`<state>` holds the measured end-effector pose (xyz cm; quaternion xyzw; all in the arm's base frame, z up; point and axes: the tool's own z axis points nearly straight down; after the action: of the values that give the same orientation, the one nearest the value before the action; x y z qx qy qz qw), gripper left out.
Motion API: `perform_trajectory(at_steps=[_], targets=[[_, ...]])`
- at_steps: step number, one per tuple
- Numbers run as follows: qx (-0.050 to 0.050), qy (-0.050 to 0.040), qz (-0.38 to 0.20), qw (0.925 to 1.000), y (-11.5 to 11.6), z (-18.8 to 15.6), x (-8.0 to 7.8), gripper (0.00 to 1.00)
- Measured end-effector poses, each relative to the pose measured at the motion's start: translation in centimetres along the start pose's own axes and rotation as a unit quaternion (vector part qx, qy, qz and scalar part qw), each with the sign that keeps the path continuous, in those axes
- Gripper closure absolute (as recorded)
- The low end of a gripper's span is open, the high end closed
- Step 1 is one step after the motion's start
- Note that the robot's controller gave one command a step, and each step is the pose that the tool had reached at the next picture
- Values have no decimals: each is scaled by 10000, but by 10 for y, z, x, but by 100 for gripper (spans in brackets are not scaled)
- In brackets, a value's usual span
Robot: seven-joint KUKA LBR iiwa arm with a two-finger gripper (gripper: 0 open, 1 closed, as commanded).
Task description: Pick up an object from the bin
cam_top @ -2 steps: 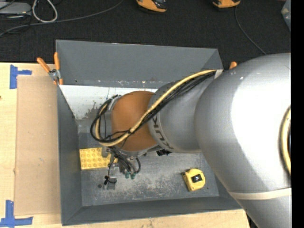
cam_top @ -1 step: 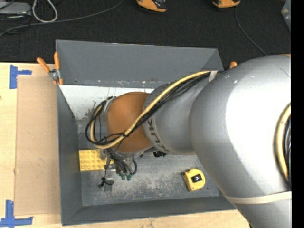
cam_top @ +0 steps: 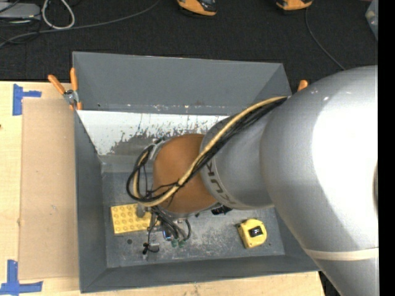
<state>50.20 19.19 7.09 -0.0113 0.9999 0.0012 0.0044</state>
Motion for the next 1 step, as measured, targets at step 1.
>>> perform_trajectory(at_steps=[1], targets=[[10, -3, -246, 9997, 4, 1, 16, 0]])
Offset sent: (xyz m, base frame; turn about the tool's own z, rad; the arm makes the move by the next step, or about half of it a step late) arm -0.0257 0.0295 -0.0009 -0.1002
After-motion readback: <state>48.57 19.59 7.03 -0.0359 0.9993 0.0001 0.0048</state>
